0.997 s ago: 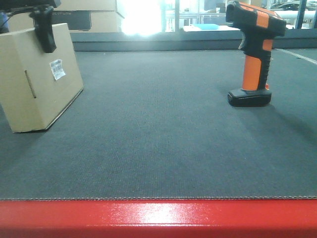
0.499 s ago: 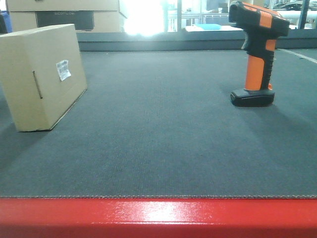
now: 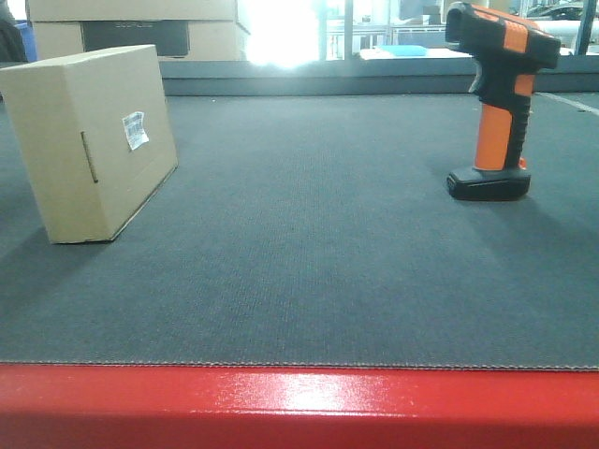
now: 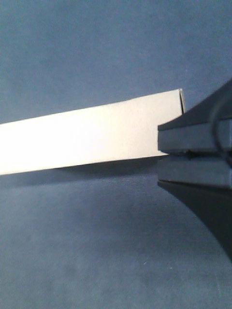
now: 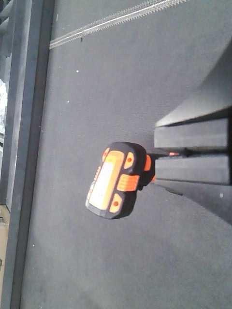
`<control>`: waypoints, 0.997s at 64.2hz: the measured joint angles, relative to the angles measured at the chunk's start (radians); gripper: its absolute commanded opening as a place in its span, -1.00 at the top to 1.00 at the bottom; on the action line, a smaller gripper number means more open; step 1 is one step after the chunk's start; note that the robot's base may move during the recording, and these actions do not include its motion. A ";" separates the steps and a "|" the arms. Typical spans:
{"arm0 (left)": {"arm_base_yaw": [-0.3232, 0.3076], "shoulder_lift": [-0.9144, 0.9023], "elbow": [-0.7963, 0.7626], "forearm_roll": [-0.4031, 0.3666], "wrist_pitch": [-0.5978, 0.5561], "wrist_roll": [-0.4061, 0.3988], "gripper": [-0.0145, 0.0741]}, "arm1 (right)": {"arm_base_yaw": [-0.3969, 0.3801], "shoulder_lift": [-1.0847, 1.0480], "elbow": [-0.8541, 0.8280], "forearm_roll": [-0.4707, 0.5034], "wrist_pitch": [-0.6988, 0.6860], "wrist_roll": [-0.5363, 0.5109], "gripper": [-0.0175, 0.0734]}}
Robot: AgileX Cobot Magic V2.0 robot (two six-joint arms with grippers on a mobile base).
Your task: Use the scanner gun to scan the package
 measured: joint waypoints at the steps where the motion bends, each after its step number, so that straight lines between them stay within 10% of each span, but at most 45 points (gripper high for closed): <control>1: 0.000 -0.013 0.014 0.000 -0.013 0.000 0.92 | 0.000 0.000 0.009 0.000 -0.003 0.000 0.95; 38: 0.000 -0.666 0.775 0.021 -0.650 0.000 0.92 | -0.002 -0.346 0.386 0.000 -0.129 0.000 0.95; 64: 0.000 -1.016 0.970 0.026 -0.702 0.000 0.92 | -0.002 -0.722 0.439 0.000 -0.025 0.000 0.95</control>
